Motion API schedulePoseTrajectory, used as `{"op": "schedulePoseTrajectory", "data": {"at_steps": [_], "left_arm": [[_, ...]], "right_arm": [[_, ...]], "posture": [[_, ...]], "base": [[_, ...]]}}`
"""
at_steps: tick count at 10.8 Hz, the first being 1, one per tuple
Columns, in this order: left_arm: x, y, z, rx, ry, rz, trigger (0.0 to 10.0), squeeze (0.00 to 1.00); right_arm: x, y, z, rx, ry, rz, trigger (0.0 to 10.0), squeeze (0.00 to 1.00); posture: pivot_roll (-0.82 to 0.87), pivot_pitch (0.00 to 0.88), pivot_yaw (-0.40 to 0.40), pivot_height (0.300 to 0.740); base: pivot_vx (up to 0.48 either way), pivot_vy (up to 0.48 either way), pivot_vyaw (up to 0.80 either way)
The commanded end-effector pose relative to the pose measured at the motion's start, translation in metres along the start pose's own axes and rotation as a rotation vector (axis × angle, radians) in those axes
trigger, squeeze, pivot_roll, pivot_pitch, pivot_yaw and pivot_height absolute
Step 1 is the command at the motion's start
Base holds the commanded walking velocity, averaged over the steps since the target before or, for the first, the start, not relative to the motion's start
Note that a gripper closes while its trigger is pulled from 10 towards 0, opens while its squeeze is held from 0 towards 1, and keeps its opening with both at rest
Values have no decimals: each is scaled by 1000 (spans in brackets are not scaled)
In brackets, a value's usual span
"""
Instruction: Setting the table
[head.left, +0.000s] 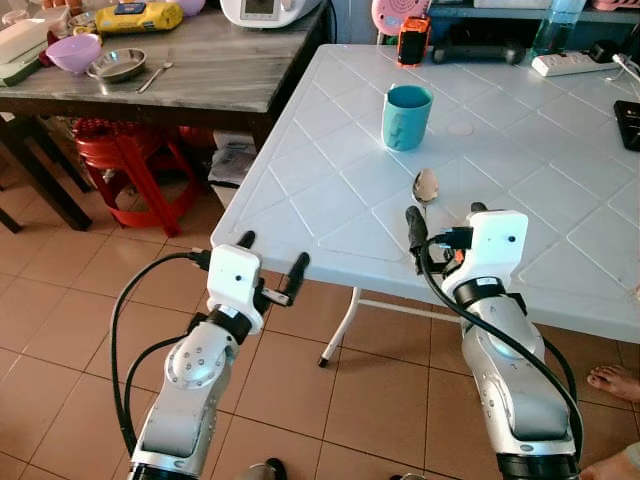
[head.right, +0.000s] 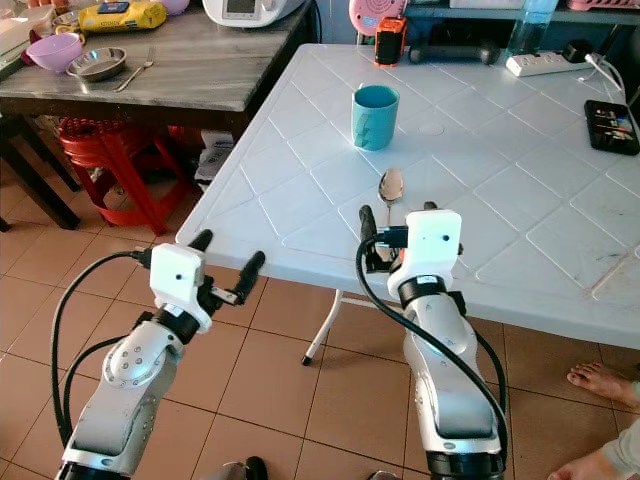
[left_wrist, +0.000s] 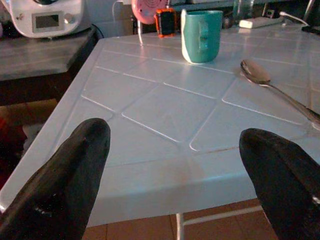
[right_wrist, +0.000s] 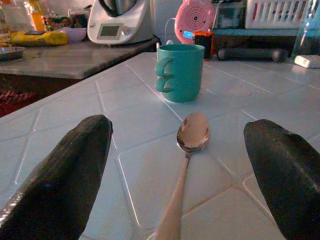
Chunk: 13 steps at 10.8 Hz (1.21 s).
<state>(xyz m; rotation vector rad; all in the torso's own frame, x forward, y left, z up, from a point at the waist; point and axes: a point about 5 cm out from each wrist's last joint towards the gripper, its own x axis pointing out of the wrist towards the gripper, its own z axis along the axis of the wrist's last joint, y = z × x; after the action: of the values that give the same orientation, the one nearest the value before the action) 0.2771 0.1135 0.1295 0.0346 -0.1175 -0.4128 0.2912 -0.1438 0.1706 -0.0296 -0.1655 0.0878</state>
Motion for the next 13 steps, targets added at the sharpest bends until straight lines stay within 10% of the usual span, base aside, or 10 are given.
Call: {"op": "schedulePoseTrajectory", "data": {"at_steps": [1,13], "left_arm": [[-2,1,2,1,-10,-7,10000,0],[-7,4,-2,1,12,-14,10000,0]], "right_arm": [[0,0,0,6,-1,-7,10000,0],[-3,2,-3,6,12,-2,10000,0]], "posture": [[-20,130,86,740],[-19,131,87,740]], "base": [[352,0,0],[267,0,0]]}}
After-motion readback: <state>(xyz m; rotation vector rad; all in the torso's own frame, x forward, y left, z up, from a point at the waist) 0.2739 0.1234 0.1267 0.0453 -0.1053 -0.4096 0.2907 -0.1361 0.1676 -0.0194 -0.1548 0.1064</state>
